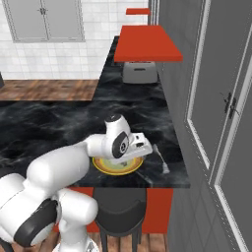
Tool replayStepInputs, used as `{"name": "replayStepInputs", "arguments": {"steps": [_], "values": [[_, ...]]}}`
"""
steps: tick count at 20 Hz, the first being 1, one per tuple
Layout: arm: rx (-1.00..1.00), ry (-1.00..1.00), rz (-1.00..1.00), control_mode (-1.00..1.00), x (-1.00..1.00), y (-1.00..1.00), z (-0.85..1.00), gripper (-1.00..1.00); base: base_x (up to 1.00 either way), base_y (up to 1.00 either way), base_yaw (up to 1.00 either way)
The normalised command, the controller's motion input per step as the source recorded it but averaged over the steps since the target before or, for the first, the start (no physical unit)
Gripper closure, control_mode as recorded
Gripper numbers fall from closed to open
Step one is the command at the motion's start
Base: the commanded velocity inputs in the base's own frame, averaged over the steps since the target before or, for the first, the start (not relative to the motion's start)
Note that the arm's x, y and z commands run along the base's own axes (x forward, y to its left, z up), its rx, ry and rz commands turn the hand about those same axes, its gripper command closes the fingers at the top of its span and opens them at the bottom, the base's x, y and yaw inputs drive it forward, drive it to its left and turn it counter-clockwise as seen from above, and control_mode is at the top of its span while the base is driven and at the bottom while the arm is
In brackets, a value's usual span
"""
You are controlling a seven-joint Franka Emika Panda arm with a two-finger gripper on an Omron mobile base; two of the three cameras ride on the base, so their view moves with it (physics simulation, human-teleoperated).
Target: Take the fork and place it on the left side of the plate. Then take the spoon and place it on the right side of the plate. Make sure they're directly next to the plate.
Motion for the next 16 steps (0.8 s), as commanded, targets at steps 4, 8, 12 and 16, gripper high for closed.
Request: {"name": "replayStepInputs", "arguments": {"steps": [4, 8, 12, 16], "values": [[0.00, 0.00, 0.00, -1.00, -0.13, 0.00, 0.55, -1.00, 0.00, 0.00, 0.00], [0.03, 0.00, 0.00, -1.00, -0.25, 0.00, 0.59, -1.00, 0.00, 0.00, 0.00], [0.03, 0.00, 0.00, -1.00, -0.28, 0.07, 0.34, -1.00, 0.00, 0.00, 0.00], [0.06, 0.00, 0.00, -1.00, -0.42, 0.02, 0.44, -1.00, 0.00, 0.00, 0.00]]}}
